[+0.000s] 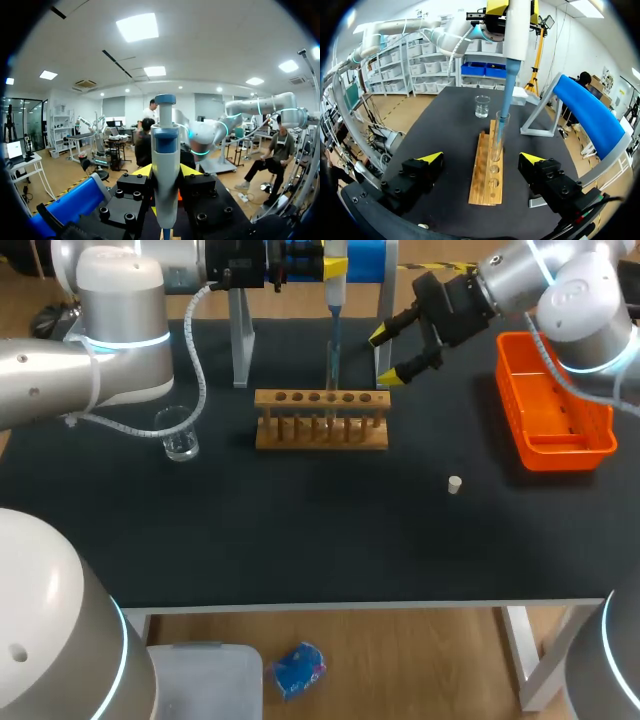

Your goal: Invert the test tube, pick up the pipette, mount the tip to pipette, aspirate from beaker and dispense into the tube, eject the tip, return the pipette, and cap with the stopper.

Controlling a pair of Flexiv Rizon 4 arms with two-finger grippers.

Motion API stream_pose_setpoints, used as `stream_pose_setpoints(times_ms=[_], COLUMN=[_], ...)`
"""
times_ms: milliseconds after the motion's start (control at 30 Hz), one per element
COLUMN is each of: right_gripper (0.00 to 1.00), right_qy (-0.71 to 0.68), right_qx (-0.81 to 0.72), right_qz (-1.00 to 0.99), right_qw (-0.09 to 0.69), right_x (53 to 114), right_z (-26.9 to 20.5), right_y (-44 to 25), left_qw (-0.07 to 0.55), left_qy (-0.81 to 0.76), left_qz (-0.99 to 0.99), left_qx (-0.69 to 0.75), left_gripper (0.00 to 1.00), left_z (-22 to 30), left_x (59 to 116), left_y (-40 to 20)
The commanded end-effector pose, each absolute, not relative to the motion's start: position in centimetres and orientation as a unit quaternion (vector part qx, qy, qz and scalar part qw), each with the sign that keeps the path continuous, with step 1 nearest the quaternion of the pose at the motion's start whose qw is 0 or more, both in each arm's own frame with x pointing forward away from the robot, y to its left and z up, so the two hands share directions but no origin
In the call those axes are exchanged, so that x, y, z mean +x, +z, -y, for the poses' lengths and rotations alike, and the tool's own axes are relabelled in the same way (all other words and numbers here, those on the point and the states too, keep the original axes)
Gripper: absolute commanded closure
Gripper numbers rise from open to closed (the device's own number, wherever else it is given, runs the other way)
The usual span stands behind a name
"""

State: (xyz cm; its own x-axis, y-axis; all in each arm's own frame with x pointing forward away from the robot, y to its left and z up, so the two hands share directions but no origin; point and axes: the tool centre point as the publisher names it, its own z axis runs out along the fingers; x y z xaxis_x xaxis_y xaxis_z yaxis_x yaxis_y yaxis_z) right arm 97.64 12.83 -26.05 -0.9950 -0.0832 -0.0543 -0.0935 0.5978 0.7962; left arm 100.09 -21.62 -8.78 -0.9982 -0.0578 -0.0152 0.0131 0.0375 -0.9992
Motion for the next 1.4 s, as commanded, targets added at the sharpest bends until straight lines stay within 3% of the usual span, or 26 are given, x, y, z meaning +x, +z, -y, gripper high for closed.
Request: stream_pose_setpoints(times_ms=[33,1400], right_gripper=[0.0,0.0], right_qy=[0.445,0.445], right_qx=[-0.05,-0.05], right_qz=[-0.894,-0.894], right_qw=[0.005,0.005], right_x=[97.7,97.7], right_z=[-12.8,-12.8], right_y=[-26.1,-26.1], left_qw=[0.031,0.048], left_qy=[-0.691,-0.683], left_qz=[-0.721,-0.728], left_qx=[-0.021,-0.018], left_gripper=[1.0,1.0], left_z=[21.5,21.9], left_x=[99.7,99.9], left_y=[-8.3,-1.3])
